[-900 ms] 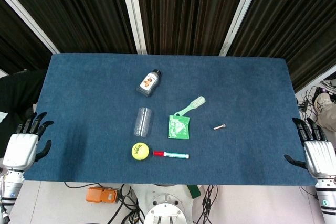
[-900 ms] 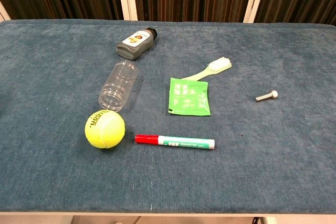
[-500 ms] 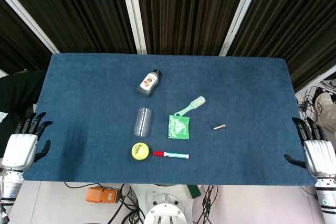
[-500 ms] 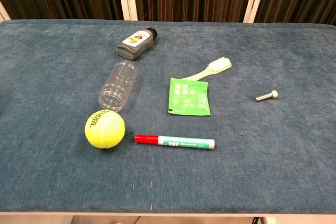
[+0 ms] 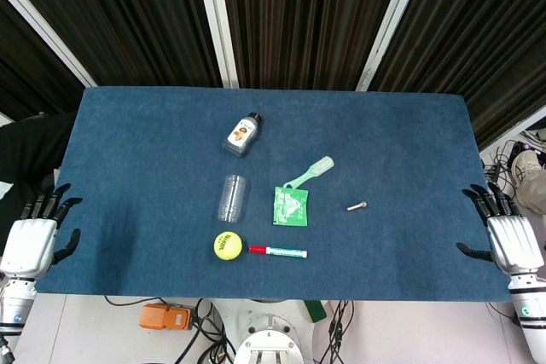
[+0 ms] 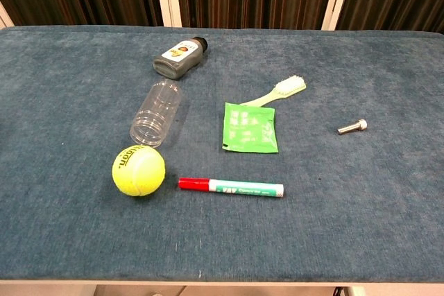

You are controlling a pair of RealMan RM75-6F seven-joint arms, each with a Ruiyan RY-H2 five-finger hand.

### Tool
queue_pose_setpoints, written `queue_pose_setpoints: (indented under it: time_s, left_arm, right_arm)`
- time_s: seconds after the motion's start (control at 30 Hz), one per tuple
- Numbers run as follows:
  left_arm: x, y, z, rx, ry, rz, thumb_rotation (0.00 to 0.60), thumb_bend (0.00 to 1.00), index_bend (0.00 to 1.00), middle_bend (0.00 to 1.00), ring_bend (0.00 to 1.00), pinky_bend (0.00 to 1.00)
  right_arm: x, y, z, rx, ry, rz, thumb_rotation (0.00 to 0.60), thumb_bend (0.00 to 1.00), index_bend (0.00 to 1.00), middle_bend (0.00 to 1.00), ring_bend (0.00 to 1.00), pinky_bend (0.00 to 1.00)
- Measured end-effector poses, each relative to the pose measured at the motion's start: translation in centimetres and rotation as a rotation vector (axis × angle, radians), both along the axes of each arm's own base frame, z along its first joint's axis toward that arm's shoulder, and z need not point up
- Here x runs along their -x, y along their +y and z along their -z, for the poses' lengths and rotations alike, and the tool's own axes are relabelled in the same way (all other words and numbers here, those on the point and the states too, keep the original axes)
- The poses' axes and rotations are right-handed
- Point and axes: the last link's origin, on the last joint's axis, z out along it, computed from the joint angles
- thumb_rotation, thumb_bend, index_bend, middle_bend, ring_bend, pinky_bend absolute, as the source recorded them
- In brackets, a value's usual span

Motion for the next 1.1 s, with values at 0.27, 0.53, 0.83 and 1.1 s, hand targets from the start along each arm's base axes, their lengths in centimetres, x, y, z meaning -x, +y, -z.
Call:
queue_pose_setpoints:
  time_s: [0.27,0.53,0.83,1.1]
  left_arm:
    - [0.1,0.0,-0.1,-0.006,-0.005,-0.009,0.6,0.43,0.23,0.08,0.02,0.12]
    - [0.2,-0.1,-0.3,-0.012,-0.008,-0.026,0.6,0.43,0.23,0.07,0.02,0.12]
    - [0.4,-0.2,-0.5,-0.01,-0.01,-0.034,0.6,0.43,0.23,0.08,0.02,0.12]
    - [0.4,-0.2,-0.5,-0.006,-0.01,-0.034,0.6,0.43,0.23,0.07,0.02,0.12]
  right_arm:
    - [0.6,-6.2,2.3,-0.119,0.015,-0.009,0.6,0.27,0.36,0.17,0.08,0.19]
    - [-3.0,-11.2,7.3,-0.237,0.03,-0.102,0.6,0.37,0.43,0.17,0.09,0.19]
    - [-7.0,-13.3,11.7,-0.335,0.054,-0.187,0.6,0.4,0.49,0.17,0.1,0.19]
    - [-7.7,-13.7,14.0,-0.394,0.077,-0.178,0.6,0.42,0.52,0.17,0.1,0.19]
